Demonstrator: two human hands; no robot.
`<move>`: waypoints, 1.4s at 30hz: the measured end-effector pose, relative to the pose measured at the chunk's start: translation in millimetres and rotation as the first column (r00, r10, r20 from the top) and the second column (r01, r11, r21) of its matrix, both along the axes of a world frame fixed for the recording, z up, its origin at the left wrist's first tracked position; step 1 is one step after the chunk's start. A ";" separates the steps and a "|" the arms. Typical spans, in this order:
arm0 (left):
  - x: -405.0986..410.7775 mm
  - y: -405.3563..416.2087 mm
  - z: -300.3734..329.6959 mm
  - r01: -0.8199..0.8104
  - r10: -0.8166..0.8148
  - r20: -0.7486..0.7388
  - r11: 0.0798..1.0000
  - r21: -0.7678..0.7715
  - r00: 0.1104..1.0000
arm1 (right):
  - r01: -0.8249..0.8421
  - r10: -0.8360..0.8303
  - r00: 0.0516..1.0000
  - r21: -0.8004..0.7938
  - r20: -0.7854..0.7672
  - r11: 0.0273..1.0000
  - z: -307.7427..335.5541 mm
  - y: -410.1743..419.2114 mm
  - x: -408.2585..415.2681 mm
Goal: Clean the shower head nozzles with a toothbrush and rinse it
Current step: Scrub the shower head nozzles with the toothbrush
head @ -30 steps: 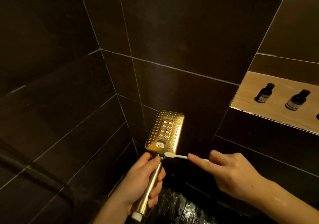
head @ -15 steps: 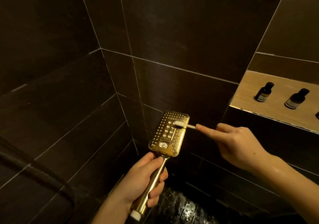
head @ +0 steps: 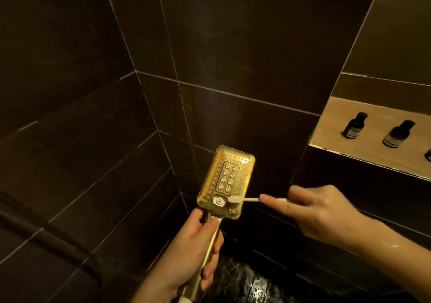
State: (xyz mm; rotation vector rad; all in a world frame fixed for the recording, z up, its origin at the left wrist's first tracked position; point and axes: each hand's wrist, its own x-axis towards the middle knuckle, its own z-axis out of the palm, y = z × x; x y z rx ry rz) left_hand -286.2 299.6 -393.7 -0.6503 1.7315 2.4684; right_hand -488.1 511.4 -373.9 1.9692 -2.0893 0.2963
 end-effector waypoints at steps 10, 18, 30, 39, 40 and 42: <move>-3.3 4.4 6.9 0.003 -0.005 -0.090 1.000 -0.021 0.996 | 0.044 -0.046 0.999 -0.100 -0.021 0.994 0.2 14.4 7.0; -1.7 5.0 0.0 0.085 -0.075 -0.123 0.994 0.071 0.990 | 0.190 -0.188 0.982 -0.217 0.032 0.958 14.6 17.0 -7.9; -12.3 14.7 -4.6 0.045 -0.045 -0.018 0.998 0.045 0.999 | 0.168 -0.146 0.980 -0.161 0.137 0.973 6.7 10.7 4.1; -20.3 23.2 -10.5 -0.095 0.087 -0.054 0.983 -0.156 0.995 | 0.249 -0.233 0.966 -0.157 0.111 0.956 12.7 -3.2 10.5; -20.2 23.9 -9.9 -0.101 0.093 -0.054 0.979 -0.175 0.994 | 0.239 -0.227 0.969 -0.141 0.098 0.961 9.5 -5.8 13.7; -18.8 25.9 -9.1 -0.094 0.086 -0.052 0.981 -0.168 0.995 | 0.300 -0.283 0.952 -0.165 0.118 0.940 8.6 -10.1 7.3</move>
